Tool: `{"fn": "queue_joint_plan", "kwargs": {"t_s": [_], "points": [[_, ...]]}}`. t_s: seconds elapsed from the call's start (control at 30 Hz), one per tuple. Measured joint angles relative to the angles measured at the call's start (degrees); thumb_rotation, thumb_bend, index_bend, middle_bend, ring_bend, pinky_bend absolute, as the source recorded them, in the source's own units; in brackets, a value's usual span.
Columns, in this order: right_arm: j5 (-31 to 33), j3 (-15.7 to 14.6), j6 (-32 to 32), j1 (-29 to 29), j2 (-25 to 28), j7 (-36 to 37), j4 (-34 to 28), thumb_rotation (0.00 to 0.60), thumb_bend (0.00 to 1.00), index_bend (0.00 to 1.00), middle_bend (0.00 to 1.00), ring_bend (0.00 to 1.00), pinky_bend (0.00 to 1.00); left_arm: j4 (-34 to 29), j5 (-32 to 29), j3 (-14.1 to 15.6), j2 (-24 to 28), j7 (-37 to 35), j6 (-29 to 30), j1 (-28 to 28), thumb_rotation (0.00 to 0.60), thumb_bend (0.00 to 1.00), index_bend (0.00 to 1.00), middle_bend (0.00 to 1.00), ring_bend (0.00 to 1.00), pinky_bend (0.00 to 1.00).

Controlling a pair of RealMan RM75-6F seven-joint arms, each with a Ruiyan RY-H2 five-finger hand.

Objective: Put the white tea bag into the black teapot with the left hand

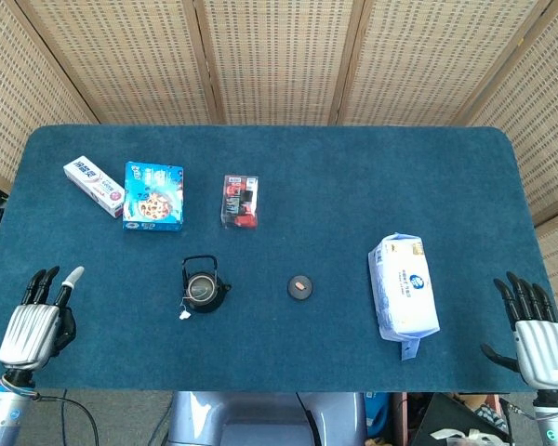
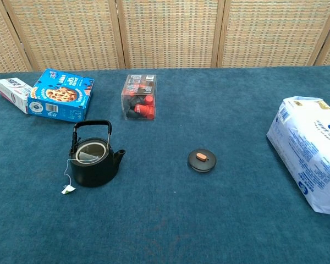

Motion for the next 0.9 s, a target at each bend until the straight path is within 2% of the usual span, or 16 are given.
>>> {"fn": "queue_joint_plan", "kwargs": {"t_s": [0.27, 0.5, 0.9], "points": [[0.1, -0.1, 0.2, -0.1, 0.0, -0.3, -0.2, 0.6, 0.0, 0.0, 0.0, 0.0, 0.0, -0.9, 0.2, -0.7, 0.9, 1.3, -2.0, 0.5, 0.6, 0.18, 0.0, 0.0, 0.0, 0.0], [-0.2, -0.1, 0.5, -0.1, -0.1, -0.3, -0.2, 0.6, 0.0, 0.0, 0.0, 0.0, 0.0, -1.2, 1.7, -1.3, 1.0, 1.0, -1.5, 1.3, 0.6, 0.14, 0.0, 0.0, 0.0, 0.0], [-0.6, -0.2, 1.1, -0.1, -0.2, 0.1, 0.2, 0.6, 0.0, 0.0, 0.0, 0.0, 0.0, 0.2, 5.2, -1.6, 0.8, 0.2, -0.8, 2.7, 0.6, 0.13, 0.0, 0.0, 0.0, 0.0]]}}
